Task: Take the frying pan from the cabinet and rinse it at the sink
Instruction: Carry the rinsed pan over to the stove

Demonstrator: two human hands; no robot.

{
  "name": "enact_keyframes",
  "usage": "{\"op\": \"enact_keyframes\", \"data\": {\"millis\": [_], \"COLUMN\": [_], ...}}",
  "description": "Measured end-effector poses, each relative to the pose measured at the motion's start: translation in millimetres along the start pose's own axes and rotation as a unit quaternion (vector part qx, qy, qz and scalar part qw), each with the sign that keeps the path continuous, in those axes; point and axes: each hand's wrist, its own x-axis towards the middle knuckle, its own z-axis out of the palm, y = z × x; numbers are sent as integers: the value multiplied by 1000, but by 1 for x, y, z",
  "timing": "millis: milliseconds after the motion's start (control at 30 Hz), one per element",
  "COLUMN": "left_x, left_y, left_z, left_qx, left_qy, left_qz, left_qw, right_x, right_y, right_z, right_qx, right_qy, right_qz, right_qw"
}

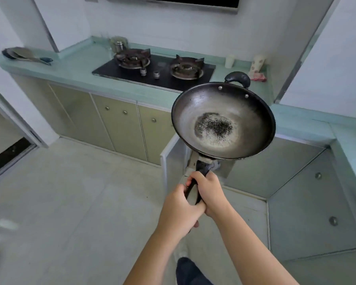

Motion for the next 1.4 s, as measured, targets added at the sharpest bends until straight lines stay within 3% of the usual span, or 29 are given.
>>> {"op": "enact_keyframes", "data": {"millis": [367, 700, 1400], "left_x": [129, 197, 367], "left_y": [58, 48, -8], "left_z": [-47, -114, -415], "left_qx": [-14, -48, -70], "left_qy": [63, 95, 119], "left_qz": [-13, -34, -26], "left_qw": [998, 994, 990], "right_x": [130, 196, 331], "right_y": [-76, -93, -142], "right_z": [48, 131, 459], "right_qx": [-20, -35, -59], "right_qy": [-74, -115, -147], "right_qz": [-1, 13, -6], "right_qw": [997, 993, 987]}}
